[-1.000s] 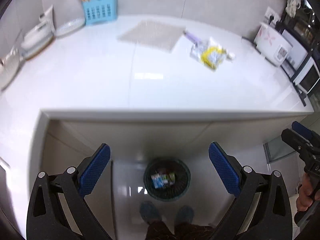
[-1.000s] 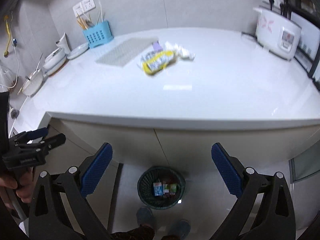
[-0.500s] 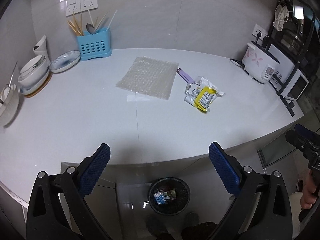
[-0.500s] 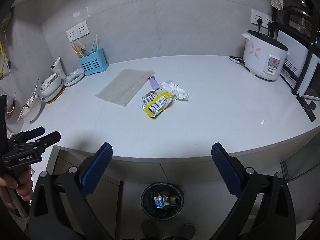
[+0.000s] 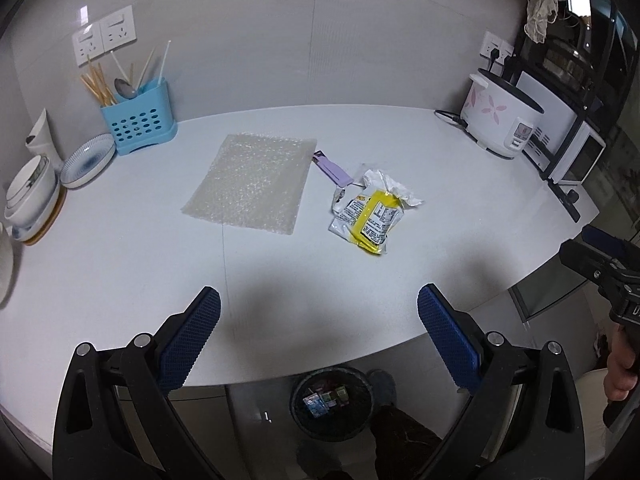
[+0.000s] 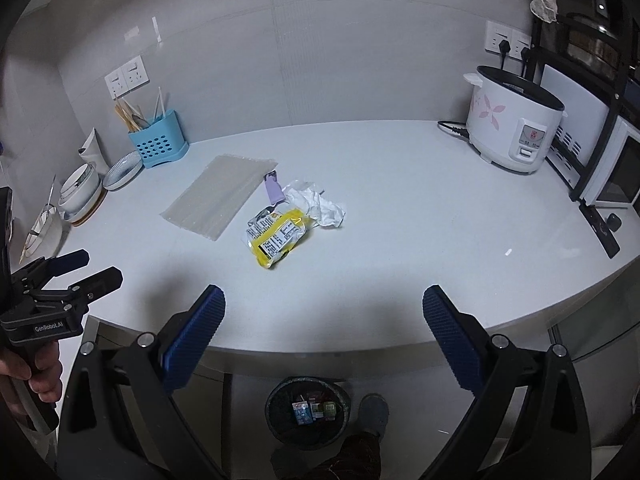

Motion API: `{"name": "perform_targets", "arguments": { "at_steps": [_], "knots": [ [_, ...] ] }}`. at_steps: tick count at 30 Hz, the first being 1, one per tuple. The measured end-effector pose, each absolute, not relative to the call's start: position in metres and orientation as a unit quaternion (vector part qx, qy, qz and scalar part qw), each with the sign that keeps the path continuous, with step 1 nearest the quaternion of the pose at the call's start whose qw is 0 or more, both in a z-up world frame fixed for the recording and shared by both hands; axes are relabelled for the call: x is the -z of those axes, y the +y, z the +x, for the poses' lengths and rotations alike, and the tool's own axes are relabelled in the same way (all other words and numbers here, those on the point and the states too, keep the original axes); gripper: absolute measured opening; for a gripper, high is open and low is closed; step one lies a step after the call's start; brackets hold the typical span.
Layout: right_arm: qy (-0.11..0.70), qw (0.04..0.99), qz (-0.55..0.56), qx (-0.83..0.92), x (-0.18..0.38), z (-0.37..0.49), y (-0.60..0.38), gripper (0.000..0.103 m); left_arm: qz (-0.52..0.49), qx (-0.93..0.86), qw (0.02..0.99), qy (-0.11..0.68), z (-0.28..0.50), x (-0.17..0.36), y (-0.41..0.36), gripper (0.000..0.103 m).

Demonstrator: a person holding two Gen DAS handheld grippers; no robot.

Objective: Collect trash
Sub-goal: 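Move the left tool down onto the yellow snack bag, then close the left tool on the yellow snack bag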

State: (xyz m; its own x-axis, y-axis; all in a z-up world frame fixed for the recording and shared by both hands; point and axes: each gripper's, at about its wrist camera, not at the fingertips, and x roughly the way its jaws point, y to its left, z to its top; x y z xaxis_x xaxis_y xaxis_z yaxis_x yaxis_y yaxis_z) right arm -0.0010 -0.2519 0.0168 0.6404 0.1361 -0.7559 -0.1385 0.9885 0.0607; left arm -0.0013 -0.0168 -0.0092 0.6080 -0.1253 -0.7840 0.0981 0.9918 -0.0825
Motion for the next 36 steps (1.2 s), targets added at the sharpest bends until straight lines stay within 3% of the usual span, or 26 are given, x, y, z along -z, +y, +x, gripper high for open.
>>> {"name": "perform_targets", "arguments": {
  "at_steps": [14,28,36],
  "knots": [
    [0.448,0.883,-0.033,-0.137,0.0,0.133,-0.295,0.095,0.033,0.105,0.864,0.492,0.121,0.068,-0.088,0.097],
    [0.5,0.845,-0.05,-0.184,0.039,0.204,-0.312,0.095,0.057,0.076,0.819,0.566,0.196,0.145,-0.12,0.095],
    [0.515,0.827,-0.052,-0.219,0.052,0.234,-0.299,0.095,0.08,0.052,0.8,0.593,0.208,0.152,-0.126,0.071]
  ]
}}
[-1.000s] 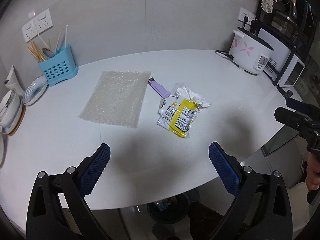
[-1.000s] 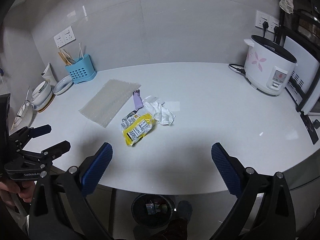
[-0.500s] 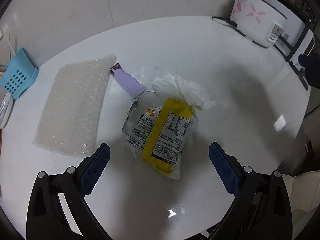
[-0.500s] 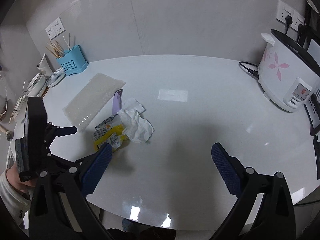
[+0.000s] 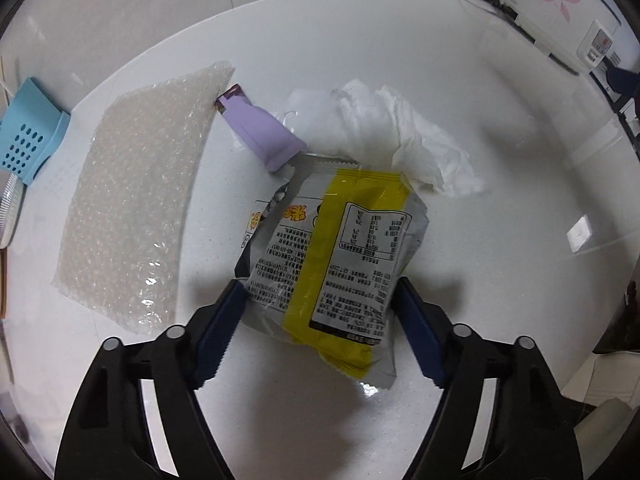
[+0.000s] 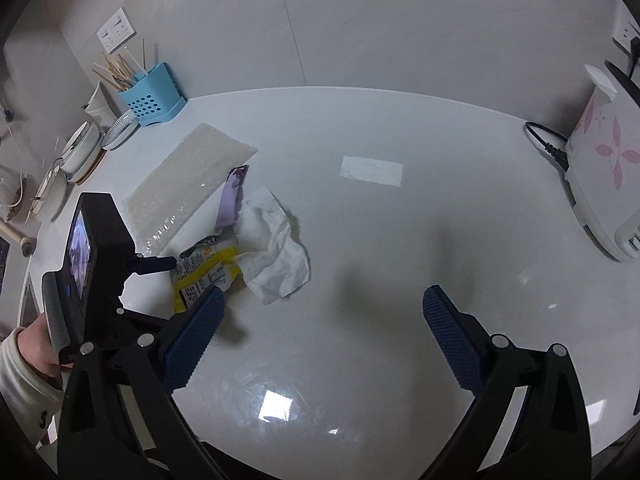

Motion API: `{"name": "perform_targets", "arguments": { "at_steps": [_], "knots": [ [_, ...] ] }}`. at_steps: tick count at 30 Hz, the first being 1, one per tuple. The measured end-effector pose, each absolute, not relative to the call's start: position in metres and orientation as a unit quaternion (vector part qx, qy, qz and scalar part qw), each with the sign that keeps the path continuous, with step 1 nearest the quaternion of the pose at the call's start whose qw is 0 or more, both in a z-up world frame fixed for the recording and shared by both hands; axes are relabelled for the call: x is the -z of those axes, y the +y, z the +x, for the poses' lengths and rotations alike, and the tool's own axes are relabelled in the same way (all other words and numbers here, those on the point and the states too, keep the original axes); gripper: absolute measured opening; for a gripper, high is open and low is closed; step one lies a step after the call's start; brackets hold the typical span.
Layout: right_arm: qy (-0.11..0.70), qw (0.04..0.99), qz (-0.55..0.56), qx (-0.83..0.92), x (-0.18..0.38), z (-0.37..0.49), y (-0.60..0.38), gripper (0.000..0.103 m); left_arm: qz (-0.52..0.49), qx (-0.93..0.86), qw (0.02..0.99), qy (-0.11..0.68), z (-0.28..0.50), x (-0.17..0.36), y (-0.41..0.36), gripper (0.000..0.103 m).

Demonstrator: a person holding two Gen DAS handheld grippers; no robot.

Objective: Collect trash
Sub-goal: 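Close the left tool on the yellow snack bag, then lift the snack bag with the left tool while the right tool grasps the white tissue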

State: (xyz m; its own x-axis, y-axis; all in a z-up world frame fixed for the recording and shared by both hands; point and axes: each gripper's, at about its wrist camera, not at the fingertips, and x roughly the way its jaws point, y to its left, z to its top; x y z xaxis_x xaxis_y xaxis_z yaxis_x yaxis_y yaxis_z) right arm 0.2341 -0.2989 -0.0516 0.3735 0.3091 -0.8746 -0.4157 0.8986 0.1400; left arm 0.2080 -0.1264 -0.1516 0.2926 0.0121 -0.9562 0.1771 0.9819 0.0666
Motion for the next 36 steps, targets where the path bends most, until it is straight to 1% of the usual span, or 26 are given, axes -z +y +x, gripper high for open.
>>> {"name": "perform_targets", "arguments": {
  "at_steps": [1,2,3,7,10,16,20,23,25,27,28,30,34,36],
  "knots": [
    [0.517,0.825,-0.052,-0.225,0.053,0.238,-0.296,0.095,0.078,0.051,0.799,0.594,0.208,0.151,-0.127,0.07],
    [0.518,0.822,-0.055,-0.231,0.055,0.242,-0.292,0.095,0.077,0.048,0.797,0.597,0.209,0.15,-0.127,0.066],
    [0.519,0.82,-0.059,-0.235,0.056,0.246,-0.289,0.095,0.077,0.044,0.795,0.6,0.21,0.15,-0.127,0.061],
    [0.526,0.812,-0.068,-0.243,0.063,0.261,-0.276,0.095,0.074,0.038,0.795,0.601,0.208,0.146,-0.129,0.057],
    [0.529,0.807,-0.07,-0.252,0.064,0.27,-0.268,0.095,0.066,0.032,0.798,0.599,0.206,0.139,-0.128,0.05],
    [0.54,0.795,-0.09,-0.261,0.072,0.284,-0.251,0.095,0.044,0.018,0.81,0.585,0.195,0.115,-0.113,0.048],
    [0.552,0.781,-0.103,-0.272,0.082,0.29,-0.235,0.095,0.028,0.005,0.814,0.58,0.191,0.104,-0.101,0.044],
    [0.561,0.771,-0.119,-0.277,0.095,0.292,-0.22,0.095,0.02,-0.008,0.817,0.576,0.185,0.096,-0.094,0.044],
    [0.569,0.763,-0.13,-0.28,0.104,0.293,-0.209,0.091,0.012,-0.017,0.818,0.575,0.181,0.093,-0.084,0.043],
    [0.581,0.754,-0.137,-0.275,0.114,0.295,-0.202,0.083,0.004,-0.028,0.817,0.576,0.177,0.092,-0.076,0.043],
    [0.589,0.749,-0.139,-0.27,0.12,0.297,-0.199,0.081,-0.001,-0.033,0.817,0.576,0.176,0.09,-0.072,0.043],
    [0.603,0.74,-0.141,-0.262,0.13,0.3,-0.196,0.073,-0.01,-0.042,0.817,0.575,0.174,0.089,-0.064,0.042],
    [0.621,0.729,-0.145,-0.249,0.143,0.302,-0.193,0.064,-0.02,-0.055,0.818,0.573,0.169,0.086,-0.053,0.042],
    [0.628,0.724,-0.149,-0.243,0.148,0.302,-0.192,0.056,-0.025,-0.059,0.819,0.571,0.167,0.084,-0.048,0.042]
  ]
}}
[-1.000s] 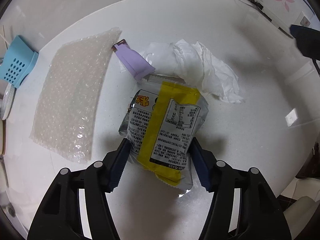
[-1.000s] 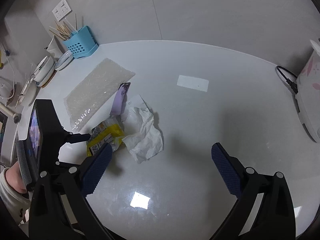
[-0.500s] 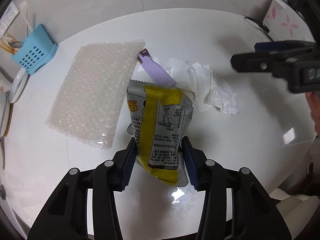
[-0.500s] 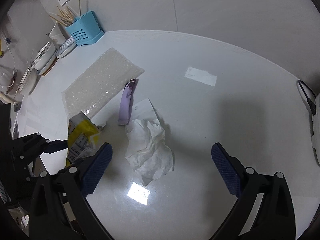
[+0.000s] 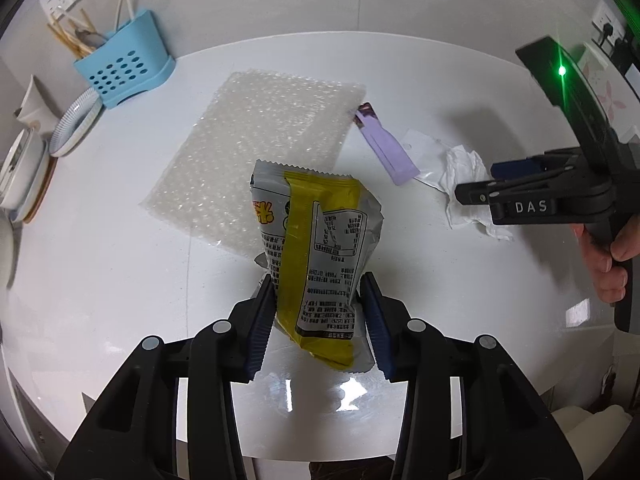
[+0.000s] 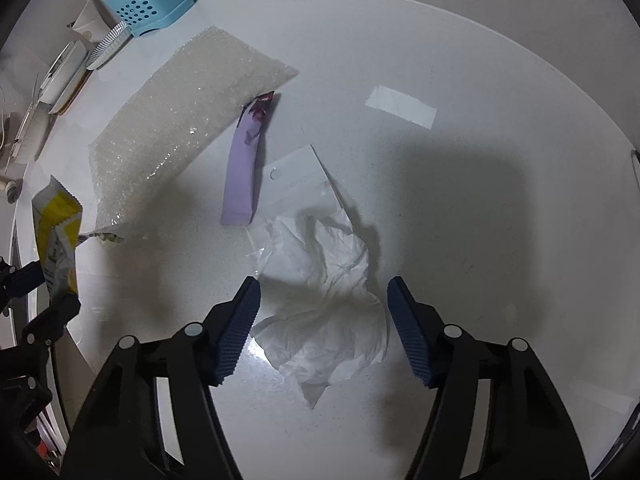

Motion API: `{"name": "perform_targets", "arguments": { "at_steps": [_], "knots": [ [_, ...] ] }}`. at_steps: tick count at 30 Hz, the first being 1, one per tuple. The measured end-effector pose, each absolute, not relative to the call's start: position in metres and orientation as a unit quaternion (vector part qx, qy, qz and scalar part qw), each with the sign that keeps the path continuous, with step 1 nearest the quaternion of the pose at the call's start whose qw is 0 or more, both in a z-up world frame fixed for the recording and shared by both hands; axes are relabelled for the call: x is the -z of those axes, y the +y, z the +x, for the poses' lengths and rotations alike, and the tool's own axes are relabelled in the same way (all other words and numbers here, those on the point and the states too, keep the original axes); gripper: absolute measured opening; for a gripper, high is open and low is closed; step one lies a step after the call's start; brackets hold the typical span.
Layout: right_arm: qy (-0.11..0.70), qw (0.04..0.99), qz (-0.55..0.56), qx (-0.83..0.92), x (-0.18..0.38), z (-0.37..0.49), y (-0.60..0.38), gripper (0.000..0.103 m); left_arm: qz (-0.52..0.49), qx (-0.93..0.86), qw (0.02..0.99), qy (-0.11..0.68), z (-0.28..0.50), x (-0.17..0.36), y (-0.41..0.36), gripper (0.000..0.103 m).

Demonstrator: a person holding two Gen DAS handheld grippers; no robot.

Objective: Collect trash
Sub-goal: 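Lift the snack bag with the left tool while the right tool grasps the white tissue, then lift the snack bag and tissue off the counter with both tools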

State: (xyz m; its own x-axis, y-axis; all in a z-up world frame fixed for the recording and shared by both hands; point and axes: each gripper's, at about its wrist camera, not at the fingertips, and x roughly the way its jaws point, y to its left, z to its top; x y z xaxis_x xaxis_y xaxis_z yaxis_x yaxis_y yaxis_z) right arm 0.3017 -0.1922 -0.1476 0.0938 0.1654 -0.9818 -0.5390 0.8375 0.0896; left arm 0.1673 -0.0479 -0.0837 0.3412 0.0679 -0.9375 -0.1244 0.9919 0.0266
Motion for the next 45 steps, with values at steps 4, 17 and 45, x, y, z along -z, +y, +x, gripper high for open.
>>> {"name": "perform_targets", "arguments": {
  "at_steps": [4,17,45],
  "knots": [
    [0.638,0.72,-0.145,-0.23,0.152,0.302,-0.196,0.043,-0.033,-0.064,0.821,0.566,0.165,0.079,-0.041,0.041],
    [0.629,0.745,-0.092,-0.204,0.129,0.283,-0.214,0.01,-0.031,-0.053,0.834,0.548,0.157,0.067,-0.03,0.041],
    [0.502,0.854,-0.024,-0.137,0.029,0.118,-0.222,0.01,0.006,0.013,0.885,0.466,0.061,0.015,-0.022,0.041]
  ]
}}
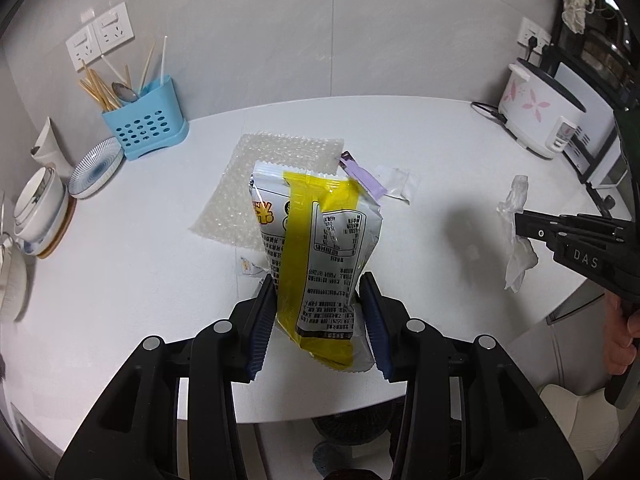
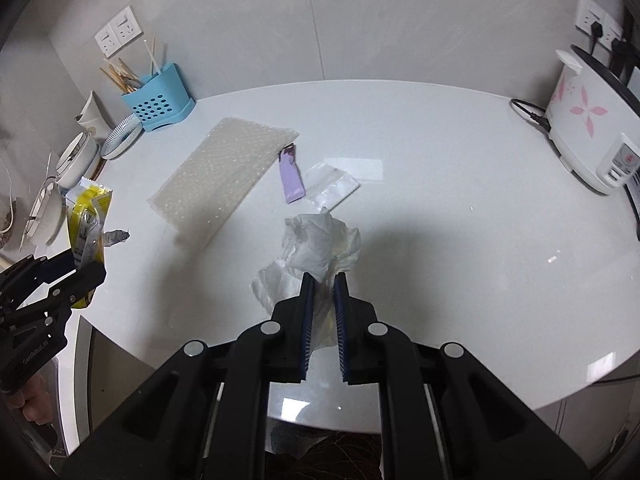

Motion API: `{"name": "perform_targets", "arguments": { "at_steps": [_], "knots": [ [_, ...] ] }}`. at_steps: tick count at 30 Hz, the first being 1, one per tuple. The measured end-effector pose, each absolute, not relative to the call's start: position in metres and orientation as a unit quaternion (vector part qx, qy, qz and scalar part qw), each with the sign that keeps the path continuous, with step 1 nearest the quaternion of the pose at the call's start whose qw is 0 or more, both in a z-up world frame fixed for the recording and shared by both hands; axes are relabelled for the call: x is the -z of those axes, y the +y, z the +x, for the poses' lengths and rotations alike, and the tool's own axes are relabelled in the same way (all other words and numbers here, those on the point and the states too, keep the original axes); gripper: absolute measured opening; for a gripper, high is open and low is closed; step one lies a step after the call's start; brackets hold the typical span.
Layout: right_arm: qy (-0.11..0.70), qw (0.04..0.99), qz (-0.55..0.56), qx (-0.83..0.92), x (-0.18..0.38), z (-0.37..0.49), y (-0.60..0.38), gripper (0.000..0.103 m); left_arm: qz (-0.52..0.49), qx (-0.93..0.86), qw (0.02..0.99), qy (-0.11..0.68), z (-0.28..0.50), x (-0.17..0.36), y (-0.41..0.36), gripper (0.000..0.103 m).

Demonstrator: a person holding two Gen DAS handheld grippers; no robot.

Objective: Collect trash
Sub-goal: 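Lift the snack bag and tissue off the counter with both tools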

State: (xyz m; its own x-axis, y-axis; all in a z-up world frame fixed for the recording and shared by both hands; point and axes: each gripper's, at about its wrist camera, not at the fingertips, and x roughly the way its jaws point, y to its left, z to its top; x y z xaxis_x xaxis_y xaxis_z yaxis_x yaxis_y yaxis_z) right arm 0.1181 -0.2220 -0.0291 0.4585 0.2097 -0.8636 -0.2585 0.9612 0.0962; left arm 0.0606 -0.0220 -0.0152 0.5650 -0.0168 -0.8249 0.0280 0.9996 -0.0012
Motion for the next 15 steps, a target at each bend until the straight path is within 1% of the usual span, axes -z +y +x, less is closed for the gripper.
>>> {"name": "perform_targets", "arguments": {
  "at_steps": [8,15],
  "knots": [
    [0.481,0.868,-0.029,-0.118,0.023,0.042,-0.2,0.01,0.006,0.022,0.892,0.451,-0.004,0.014,-0.012,0.041],
    [0.474,0.873,-0.022,-0.111,0.032,-0.028,-0.185,0.01,0.004,0.037,0.888,0.458,-0.059,0.028,-0.006,0.041]
  ]
}}
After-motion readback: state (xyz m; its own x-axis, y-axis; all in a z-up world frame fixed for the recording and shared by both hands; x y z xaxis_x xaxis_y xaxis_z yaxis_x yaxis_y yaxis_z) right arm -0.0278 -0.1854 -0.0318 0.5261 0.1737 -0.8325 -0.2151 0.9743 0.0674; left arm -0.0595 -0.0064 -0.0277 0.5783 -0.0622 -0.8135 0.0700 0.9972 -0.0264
